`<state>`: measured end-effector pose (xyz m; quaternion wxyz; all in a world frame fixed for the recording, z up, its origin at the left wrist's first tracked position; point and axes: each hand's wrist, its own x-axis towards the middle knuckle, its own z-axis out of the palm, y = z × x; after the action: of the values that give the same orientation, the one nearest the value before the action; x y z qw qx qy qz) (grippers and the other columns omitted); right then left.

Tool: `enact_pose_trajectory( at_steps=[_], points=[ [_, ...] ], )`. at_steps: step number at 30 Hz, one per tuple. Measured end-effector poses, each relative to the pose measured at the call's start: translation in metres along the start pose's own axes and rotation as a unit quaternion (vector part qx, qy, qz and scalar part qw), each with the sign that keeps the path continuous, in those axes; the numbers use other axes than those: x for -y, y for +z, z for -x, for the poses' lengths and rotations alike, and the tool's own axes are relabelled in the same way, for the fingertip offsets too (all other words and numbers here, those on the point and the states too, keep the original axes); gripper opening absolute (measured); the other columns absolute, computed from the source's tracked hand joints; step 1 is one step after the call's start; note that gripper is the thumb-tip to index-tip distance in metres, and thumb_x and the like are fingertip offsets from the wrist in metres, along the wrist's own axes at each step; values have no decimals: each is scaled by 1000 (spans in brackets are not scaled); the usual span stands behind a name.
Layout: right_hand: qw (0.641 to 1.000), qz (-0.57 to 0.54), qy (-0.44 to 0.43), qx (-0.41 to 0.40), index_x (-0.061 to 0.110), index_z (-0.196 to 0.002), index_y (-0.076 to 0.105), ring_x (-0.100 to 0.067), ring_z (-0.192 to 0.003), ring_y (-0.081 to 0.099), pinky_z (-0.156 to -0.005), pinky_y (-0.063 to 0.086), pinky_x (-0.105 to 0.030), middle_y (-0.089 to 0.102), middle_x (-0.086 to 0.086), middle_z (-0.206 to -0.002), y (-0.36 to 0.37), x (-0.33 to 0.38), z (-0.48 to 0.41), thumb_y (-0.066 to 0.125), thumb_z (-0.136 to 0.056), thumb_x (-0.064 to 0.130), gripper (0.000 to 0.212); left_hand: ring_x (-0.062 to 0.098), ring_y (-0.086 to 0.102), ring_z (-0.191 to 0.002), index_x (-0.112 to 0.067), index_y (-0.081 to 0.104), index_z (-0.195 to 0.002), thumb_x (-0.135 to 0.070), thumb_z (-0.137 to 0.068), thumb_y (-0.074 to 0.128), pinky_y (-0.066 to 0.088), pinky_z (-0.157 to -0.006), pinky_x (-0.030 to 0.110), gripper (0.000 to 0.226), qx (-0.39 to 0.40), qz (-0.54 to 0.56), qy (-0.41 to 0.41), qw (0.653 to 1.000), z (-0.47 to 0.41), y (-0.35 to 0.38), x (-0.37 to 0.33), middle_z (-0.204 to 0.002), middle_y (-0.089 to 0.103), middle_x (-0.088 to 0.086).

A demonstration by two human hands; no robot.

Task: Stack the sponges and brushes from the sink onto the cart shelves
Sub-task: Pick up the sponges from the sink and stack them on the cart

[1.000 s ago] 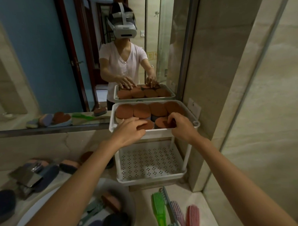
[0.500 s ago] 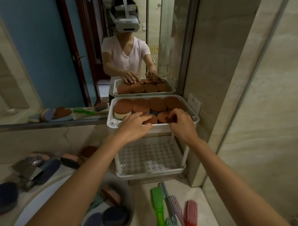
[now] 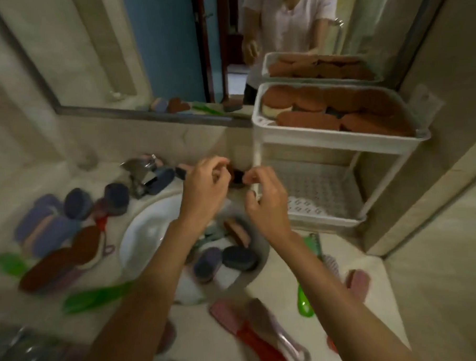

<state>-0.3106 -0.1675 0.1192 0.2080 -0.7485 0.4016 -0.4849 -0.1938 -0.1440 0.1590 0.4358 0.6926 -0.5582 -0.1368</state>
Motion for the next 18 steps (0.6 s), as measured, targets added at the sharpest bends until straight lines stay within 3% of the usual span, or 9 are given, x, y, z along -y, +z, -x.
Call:
enact_pose_trajectory(
  at_steps=[2, 3, 5, 7, 10, 14, 18],
  points=[
    [981, -15, 77, 177, -7, -102, 60, -22, -94, 53, -83, 39, -11, 59, -22, -100, 41, 2, 19, 51, -79, -3, 24, 27, 60, -105, -7, 65, -109, -10, -91, 49, 44, -87, 31, 25, 0, -42, -76, 996, 19, -13, 47, -113, 67, 12],
    [962, -14, 108, 251, -8, -107, 59, -26, -98, 55, -88, 41, -19, 59, -25, -106, 61, 5, 30, 52, -83, -3, 26, 29, 61, -105, -5, 66, -108, -9, -90, 49, 44, -87, 32, 25, -4, -61, -114, 992, 30, -21, 71, -112, 68, 13],
    [956, 10, 115, 271, -5, -107, 60, -31, -98, 60, -86, 43, -32, 63, -23, -108, 99, 12, 57, 52, -86, 2, 24, 33, 61, -105, -2, 67, -105, -7, -90, 49, 44, -88, 34, 24, -7, -82, -181, 980, 52, -39, 117, -112, 68, 16],
    [944, 25, 127, 305, 0, -111, 59, -31, -103, 60, -88, 45, -35, 63, -18, -112, 128, 24, 79, 52, -87, 5, 26, 34, 60, -107, -1, 66, -105, -4, -89, 47, 43, -89, 33, 26, 1, -98, -239, 966, 70, -57, 157, -114, 67, 18],
    [893, 44, 144, 424, 5, -118, 53, -29, -107, 57, -91, 47, -36, 58, -14, -121, 176, 42, 102, 53, -88, 16, 31, 32, 55, -115, -3, 65, -111, -3, -90, 43, 40, -93, 31, 31, 19, -131, -322, 938, 88, -89, 209, -124, 62, 17],
    [806, 152, 190, 540, 9, -131, 32, -35, -117, 48, -90, 43, -40, 41, -14, -131, 221, 59, 118, 56, -84, 46, 64, 35, 57, -112, 0, 66, -107, -6, -91, 45, 43, -90, 35, 28, 50, -157, -356, 920, 97, -126, 258, -119, 63, 22],
    [754, 234, 218, 573, 12, -145, 9, -39, -130, 34, -103, 37, -45, 25, -17, -144, 236, 59, 134, 60, -82, 47, 88, 36, 55, -113, 4, 64, -109, -8, -92, 43, 42, -92, 39, 30, 86, -152, -351, 920, 95, -140, 286, -120, 61, 25]
  ],
)
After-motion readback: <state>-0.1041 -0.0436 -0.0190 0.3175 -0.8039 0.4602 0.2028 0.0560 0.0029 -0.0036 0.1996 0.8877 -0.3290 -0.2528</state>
